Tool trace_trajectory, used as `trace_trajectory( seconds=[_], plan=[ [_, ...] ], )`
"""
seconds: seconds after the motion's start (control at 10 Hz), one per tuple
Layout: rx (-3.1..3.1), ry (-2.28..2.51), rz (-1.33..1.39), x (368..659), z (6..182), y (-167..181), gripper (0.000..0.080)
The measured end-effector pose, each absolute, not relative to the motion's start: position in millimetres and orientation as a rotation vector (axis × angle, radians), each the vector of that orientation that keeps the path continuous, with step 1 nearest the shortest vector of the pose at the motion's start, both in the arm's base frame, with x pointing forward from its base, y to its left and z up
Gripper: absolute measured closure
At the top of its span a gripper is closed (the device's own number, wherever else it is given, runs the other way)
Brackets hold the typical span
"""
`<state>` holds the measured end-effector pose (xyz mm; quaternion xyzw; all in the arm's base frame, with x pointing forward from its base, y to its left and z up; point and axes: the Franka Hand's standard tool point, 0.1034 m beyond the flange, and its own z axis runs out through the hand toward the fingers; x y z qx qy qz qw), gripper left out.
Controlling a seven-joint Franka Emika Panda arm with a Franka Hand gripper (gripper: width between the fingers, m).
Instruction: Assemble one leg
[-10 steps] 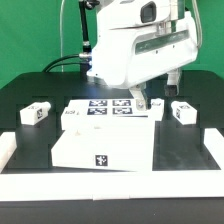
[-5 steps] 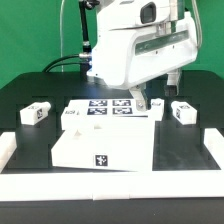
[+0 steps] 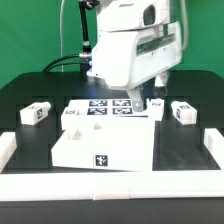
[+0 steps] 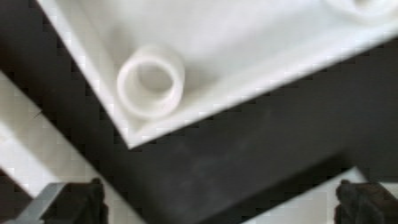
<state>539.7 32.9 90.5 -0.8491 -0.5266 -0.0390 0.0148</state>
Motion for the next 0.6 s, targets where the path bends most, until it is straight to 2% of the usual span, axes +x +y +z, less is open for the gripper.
trace_trajectory(
  seconds=[0.3, 0.6],
  plan=[
    [-2.519, -1.878, -0.026, 525, 74.4, 28, 0.015],
    [-2.523, -1.873, -0.028, 526, 74.6, 28, 0.015]
  ],
)
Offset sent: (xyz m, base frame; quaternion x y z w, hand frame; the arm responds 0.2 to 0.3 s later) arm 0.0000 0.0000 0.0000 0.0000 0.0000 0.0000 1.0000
